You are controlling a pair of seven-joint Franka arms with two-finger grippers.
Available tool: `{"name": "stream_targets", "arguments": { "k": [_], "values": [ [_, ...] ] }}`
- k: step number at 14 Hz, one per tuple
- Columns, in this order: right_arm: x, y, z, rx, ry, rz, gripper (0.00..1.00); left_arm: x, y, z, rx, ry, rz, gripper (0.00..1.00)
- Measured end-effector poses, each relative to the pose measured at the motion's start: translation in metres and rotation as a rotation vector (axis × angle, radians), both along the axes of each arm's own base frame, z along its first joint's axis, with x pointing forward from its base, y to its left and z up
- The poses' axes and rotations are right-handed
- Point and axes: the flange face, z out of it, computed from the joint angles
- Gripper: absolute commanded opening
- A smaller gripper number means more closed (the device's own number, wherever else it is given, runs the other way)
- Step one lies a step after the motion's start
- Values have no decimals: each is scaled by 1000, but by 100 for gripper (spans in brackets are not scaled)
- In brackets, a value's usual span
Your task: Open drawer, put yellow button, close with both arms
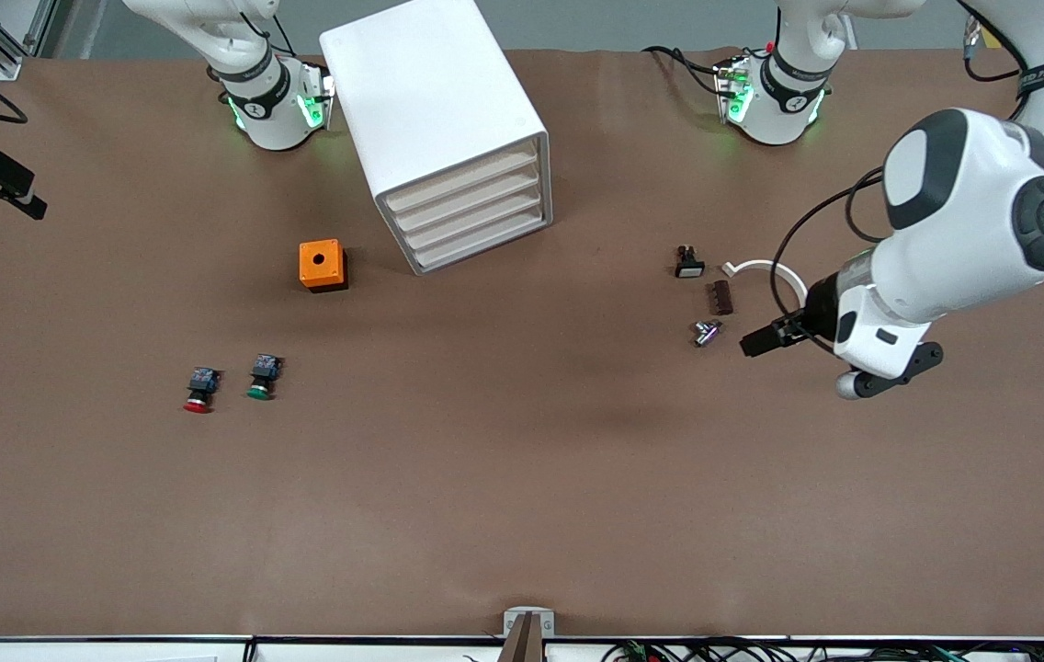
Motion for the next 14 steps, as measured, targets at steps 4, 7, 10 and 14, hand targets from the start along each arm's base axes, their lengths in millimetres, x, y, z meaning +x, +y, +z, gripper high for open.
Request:
{"name": "stream_targets", "arguments": {
  "k": [4, 7, 10, 14],
  "values": [
    [0, 0, 0, 0, 0, 0, 100, -8, 69, 11, 46, -33, -124, 100],
    [0, 0, 0, 0, 0, 0, 100, -12, 87, 23, 142, -52, -167, 100],
    [0, 0, 0, 0, 0, 0, 100, -16, 93, 32, 157, -59, -172, 100],
    [0, 0, 0, 0, 0, 0, 100, -21, 113, 35, 154, -47, -205, 100]
  ]
}}
